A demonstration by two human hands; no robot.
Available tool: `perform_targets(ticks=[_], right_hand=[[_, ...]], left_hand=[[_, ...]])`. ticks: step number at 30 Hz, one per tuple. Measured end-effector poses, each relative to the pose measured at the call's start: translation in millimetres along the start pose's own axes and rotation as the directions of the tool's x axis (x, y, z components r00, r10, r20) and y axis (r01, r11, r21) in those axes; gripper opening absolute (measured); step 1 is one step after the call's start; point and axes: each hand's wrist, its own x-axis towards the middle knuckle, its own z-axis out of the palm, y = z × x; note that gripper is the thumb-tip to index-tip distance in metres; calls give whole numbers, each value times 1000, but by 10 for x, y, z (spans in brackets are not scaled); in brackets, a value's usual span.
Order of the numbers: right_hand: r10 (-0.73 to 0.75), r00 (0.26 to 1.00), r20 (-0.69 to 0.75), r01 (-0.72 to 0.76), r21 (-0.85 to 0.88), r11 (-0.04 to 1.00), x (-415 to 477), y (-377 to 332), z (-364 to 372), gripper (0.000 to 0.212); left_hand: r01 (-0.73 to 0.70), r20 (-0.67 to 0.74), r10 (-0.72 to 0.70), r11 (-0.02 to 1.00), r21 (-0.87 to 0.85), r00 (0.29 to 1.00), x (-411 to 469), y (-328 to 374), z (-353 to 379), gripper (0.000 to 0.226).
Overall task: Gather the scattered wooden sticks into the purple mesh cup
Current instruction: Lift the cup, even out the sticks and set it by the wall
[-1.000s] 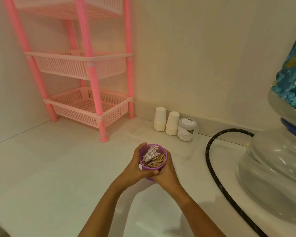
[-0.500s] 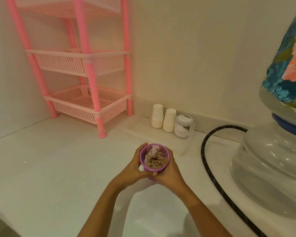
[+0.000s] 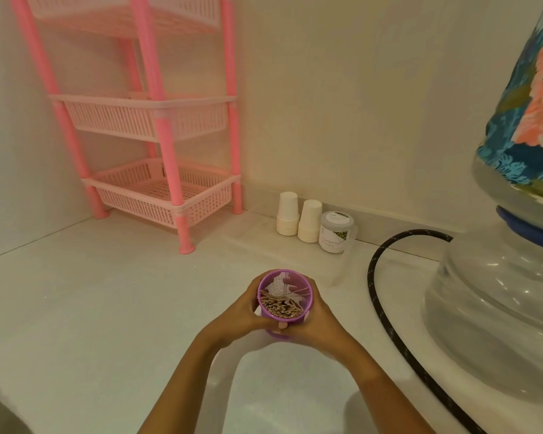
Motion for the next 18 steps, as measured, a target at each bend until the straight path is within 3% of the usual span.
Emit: perform_targets(ticks=[3, 8, 13, 18], right_hand=[[-23, 989, -144, 19, -25, 1000, 36, -1, 30, 89], [-63, 966, -251, 56, -37, 998, 52, 8, 178, 82], [-10, 992, -127, 12, 18, 1000, 29, 65, 149, 94], [35, 999, -15, -35, 24, 999, 15, 93, 62, 99]], left_hand=[[-7, -10, 7, 1000, 0, 1000, 20, -32, 24, 90], [-6, -65, 6, 1000, 4, 998, 62, -85, 90, 89], [-6, -115, 5, 1000, -3, 993, 83, -114, 70, 87], [6, -24, -6, 1000, -9, 1000, 69, -58, 0, 86]])
